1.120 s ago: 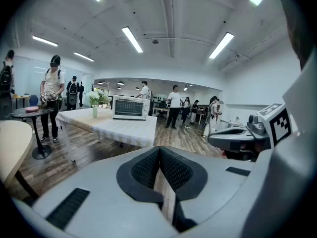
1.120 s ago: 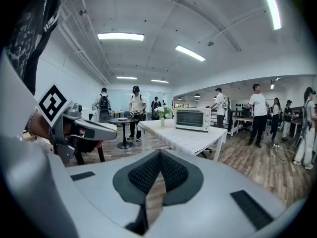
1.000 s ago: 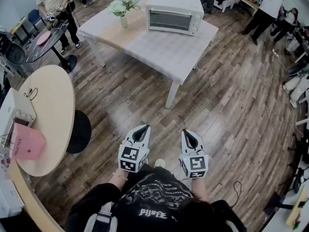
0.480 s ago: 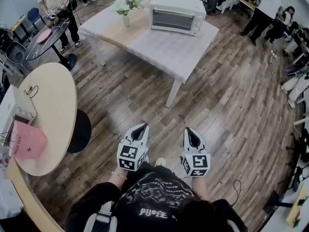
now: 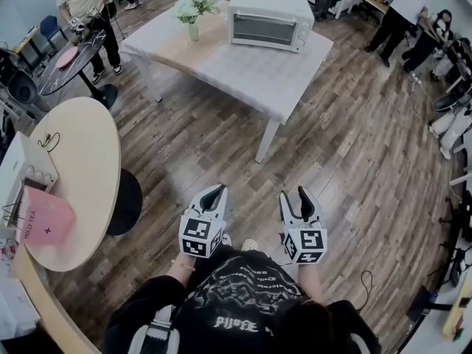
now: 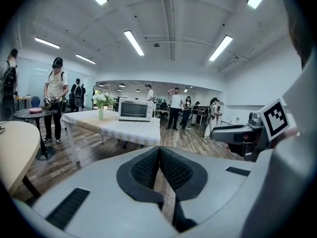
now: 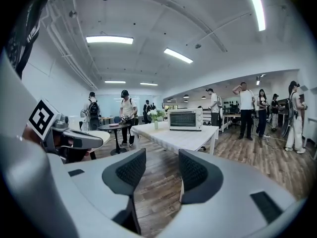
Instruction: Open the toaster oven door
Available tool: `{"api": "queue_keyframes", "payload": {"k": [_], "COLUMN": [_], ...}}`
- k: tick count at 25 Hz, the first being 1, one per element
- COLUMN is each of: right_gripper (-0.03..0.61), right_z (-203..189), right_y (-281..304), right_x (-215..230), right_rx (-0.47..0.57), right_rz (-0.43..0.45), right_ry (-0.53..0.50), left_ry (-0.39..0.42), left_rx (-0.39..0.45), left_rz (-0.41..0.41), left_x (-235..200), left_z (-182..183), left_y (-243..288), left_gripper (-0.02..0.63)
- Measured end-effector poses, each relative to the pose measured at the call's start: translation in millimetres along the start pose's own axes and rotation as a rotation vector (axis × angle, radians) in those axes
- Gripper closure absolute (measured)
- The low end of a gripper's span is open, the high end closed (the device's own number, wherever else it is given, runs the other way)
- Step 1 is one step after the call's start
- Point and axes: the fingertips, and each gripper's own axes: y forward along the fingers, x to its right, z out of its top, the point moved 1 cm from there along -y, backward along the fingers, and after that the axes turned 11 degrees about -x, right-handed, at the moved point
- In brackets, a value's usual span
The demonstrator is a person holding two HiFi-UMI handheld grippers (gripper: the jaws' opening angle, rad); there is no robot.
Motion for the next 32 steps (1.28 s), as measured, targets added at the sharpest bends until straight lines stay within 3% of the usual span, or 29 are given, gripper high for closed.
{"api": "queue_keyframes", "payload": {"k": [9, 21, 32], "right_gripper": [0.337, 0.333, 0.333], "right_z": [-11, -21, -8], "right_y": [3, 11, 61], "right_x": [-13, -45, -15], "right_rx": [-0.029, -0.033, -0.045], "right_rz": [-0.02, -0.048, 0.001], "right_ry": [0.019, 0.027, 0.009], "left_ry": [-0.007, -0.013, -0.07], "left_rx": [-0.015, -0.021, -0.038], "left_rz": [-0.023, -0.027, 0.039], "left_x": [-12, -45, -62], "left_z": [-16, -35, -27], "left_y": [-4, -18, 16], "left_gripper": [0.594, 0.594, 0.594]}}
